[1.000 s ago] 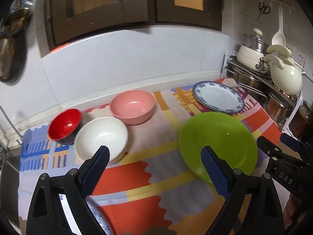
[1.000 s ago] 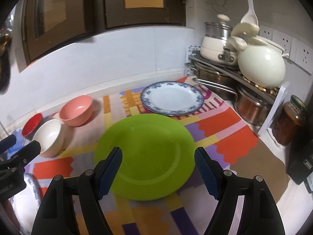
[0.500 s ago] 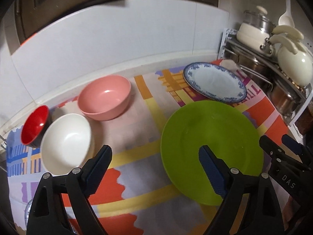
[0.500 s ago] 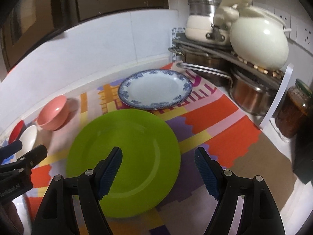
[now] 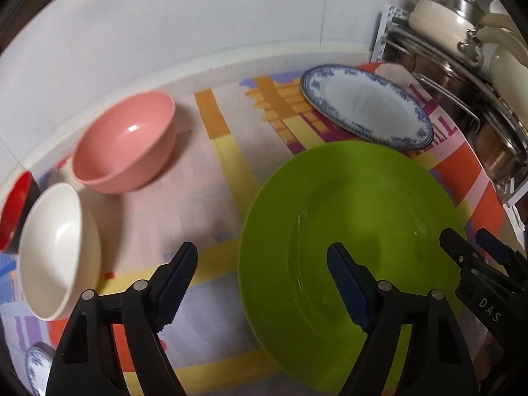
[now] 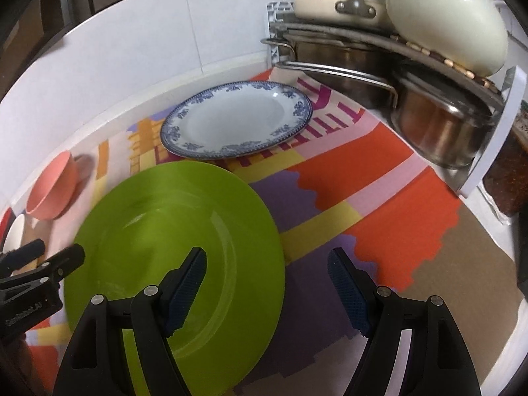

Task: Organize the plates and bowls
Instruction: 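Close both grippers on the lime-green plate rim, then lift the lime-green plate with both grippers and carry it toward the blue-and-white plate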

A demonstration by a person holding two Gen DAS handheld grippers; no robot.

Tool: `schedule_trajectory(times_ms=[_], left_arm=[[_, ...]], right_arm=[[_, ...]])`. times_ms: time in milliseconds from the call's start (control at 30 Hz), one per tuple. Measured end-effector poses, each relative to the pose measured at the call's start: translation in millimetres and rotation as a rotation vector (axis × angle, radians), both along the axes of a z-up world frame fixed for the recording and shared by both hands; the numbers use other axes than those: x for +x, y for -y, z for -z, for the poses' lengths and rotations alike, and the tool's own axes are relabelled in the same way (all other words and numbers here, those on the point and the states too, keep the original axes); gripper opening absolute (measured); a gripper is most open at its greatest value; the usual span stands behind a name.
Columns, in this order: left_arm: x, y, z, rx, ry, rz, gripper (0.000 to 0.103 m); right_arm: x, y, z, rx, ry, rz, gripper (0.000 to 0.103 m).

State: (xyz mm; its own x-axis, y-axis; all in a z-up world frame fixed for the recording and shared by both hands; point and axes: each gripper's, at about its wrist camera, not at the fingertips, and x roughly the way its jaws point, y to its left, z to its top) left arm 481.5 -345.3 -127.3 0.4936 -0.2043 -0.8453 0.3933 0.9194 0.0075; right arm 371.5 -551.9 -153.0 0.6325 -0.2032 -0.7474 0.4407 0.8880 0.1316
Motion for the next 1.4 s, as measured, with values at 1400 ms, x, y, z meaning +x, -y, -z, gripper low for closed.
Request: schedule_trajectory(times_ms=[1400], left_arm=[[9,-13,8,-0.063,-0.059,-0.026,0.038]], right_arm=[[14,-9,4,-0.013,-0.037,-0.077,0.040]])
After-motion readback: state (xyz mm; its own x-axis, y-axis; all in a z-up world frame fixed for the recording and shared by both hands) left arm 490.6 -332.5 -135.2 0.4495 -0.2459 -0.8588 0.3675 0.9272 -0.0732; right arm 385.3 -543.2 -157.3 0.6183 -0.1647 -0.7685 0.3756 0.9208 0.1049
